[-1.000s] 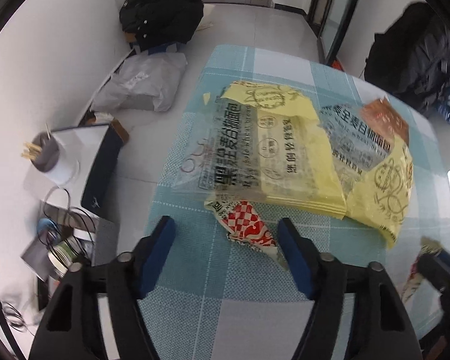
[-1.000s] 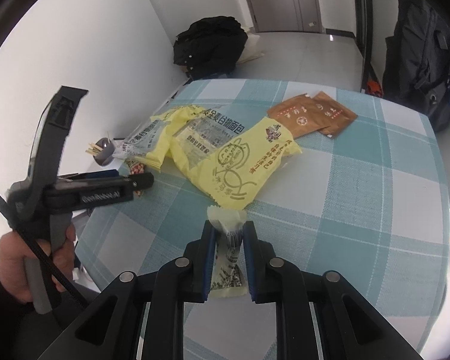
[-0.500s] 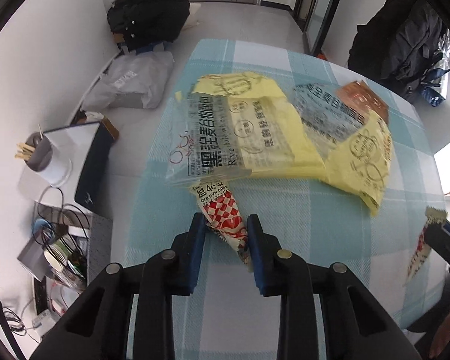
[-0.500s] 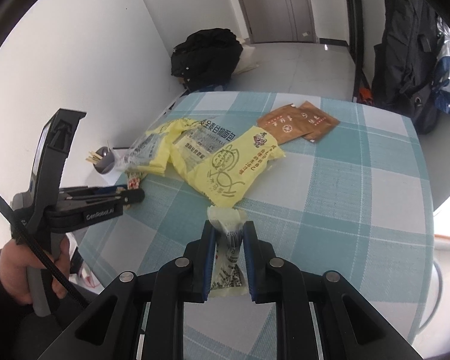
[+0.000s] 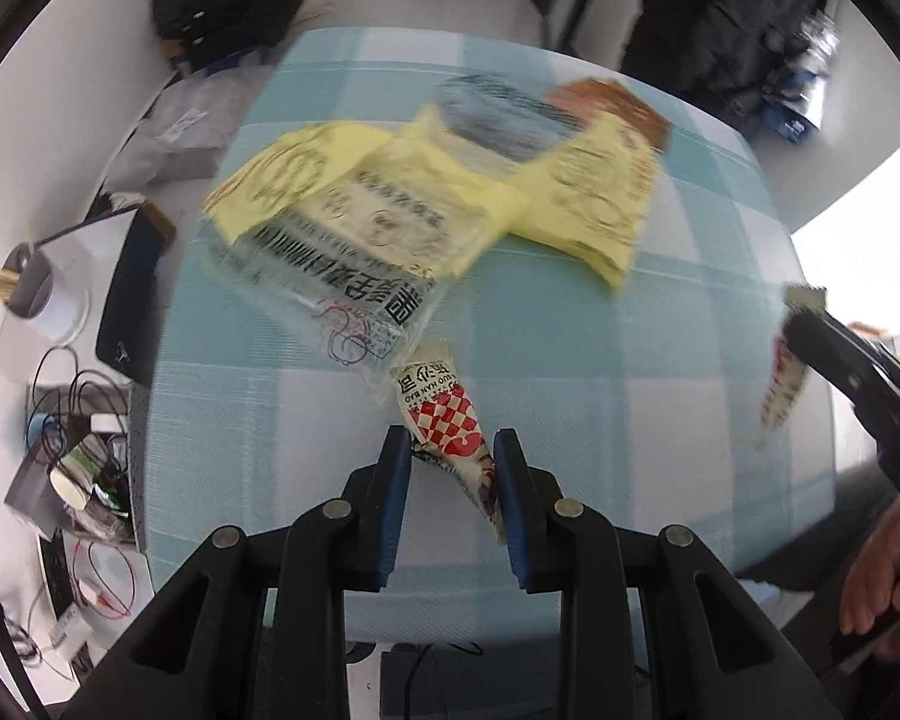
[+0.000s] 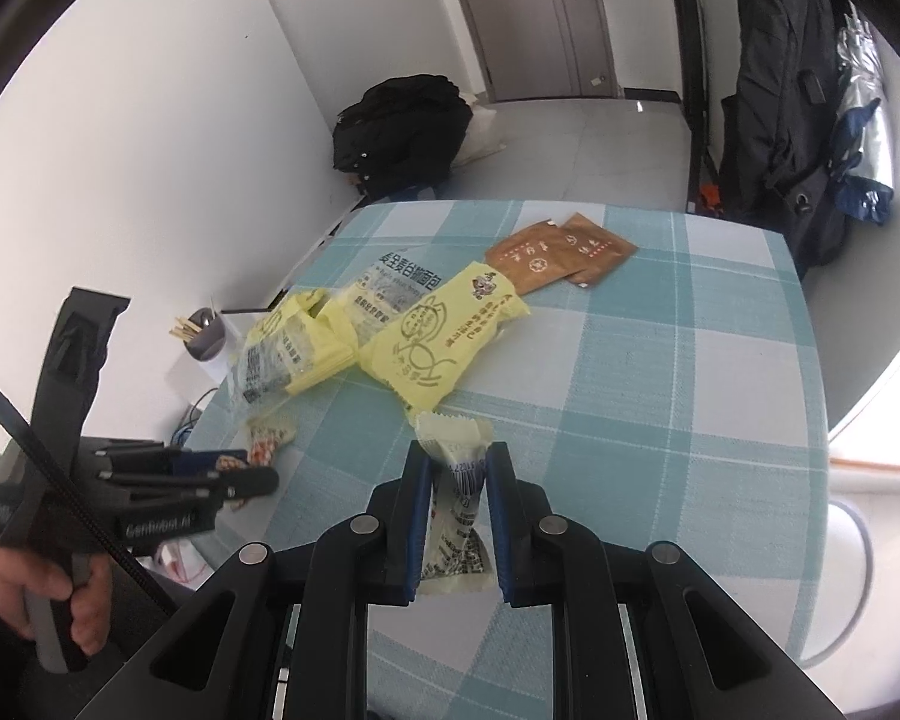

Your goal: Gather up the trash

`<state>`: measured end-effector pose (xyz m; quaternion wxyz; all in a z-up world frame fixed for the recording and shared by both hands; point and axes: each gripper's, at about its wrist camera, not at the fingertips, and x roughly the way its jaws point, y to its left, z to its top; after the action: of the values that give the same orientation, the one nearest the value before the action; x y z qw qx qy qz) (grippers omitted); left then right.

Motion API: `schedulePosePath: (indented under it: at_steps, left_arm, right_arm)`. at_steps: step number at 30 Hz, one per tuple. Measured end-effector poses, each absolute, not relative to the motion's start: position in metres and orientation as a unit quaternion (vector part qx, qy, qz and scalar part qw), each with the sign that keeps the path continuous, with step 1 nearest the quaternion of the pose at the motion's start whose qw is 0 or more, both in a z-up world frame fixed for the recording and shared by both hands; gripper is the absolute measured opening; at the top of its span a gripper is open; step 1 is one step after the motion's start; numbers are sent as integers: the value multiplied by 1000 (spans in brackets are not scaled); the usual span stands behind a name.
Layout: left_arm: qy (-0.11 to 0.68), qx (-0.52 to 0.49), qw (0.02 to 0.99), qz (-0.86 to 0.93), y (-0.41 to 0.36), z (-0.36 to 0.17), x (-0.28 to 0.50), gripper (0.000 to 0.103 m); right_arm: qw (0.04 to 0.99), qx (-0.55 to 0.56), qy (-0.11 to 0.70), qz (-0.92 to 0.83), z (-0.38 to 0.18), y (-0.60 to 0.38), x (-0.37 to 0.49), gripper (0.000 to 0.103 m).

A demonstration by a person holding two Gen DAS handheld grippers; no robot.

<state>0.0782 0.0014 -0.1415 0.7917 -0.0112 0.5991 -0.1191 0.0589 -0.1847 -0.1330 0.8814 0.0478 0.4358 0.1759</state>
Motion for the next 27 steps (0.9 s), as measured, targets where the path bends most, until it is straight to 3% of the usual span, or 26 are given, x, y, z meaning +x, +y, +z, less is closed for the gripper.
schedulePosePath:
  at_steps: [23,27]
  left_arm:
    - [648,6,738,-189,-28,-150,66,25]
    - [637,-20,754,-163,-18,-147,76,42]
  right_arm:
    - [879,58,445,163,-137,-200,58,17]
    - [879,61,444,162,-137,-204,57,17]
